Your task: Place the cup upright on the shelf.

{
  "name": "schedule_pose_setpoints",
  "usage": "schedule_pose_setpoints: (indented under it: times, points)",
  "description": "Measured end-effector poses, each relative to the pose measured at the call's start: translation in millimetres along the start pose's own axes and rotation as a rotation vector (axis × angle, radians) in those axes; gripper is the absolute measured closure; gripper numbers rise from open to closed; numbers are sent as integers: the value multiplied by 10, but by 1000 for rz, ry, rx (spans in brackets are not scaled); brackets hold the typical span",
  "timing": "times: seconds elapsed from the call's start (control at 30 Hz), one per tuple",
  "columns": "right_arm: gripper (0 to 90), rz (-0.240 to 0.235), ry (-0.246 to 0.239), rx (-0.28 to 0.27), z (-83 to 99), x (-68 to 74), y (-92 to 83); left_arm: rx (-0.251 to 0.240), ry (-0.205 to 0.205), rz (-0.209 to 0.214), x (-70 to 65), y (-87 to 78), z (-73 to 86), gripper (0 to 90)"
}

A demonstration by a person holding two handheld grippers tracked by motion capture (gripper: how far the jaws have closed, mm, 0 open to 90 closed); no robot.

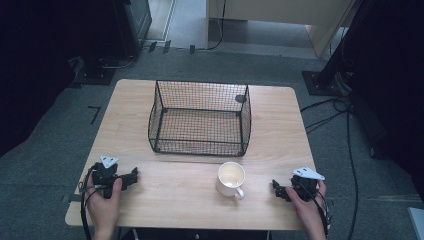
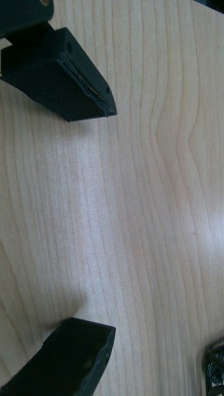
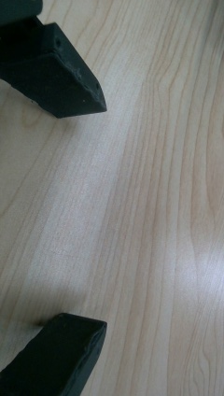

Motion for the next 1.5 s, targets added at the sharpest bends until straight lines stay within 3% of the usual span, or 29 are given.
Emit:
schedule_pose_setpoints:
  times: [0.13,0.27,0.47,0.97,1.5]
  points:
    - [0,-3,3,-1,-9,5,6,0,0,0,0,0,0,0]
    - [13,-29,41,-15,-32,55,-38,0,0,0,0,0,0,0]
    - [13,-41,28,-36,-67,161,-105,0,0,0,0,0,0,0]
    - [13,-125,-37,-36,-62,631,-233,0,1,0,0,1,0,0]
    - [22,-239,-46,-83,-116,1027,-539,0,0,0,0,0,0,0]
Point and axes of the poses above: each handheld gripper's, and its own axes: y roughly forward along the jaws, z roughly out of its underside, x roughly to its left, the point moved 8 cm from there along y, roughly forward along the jaws, and after that the axes turned 11 degrees about y, right-handed, at the moved point
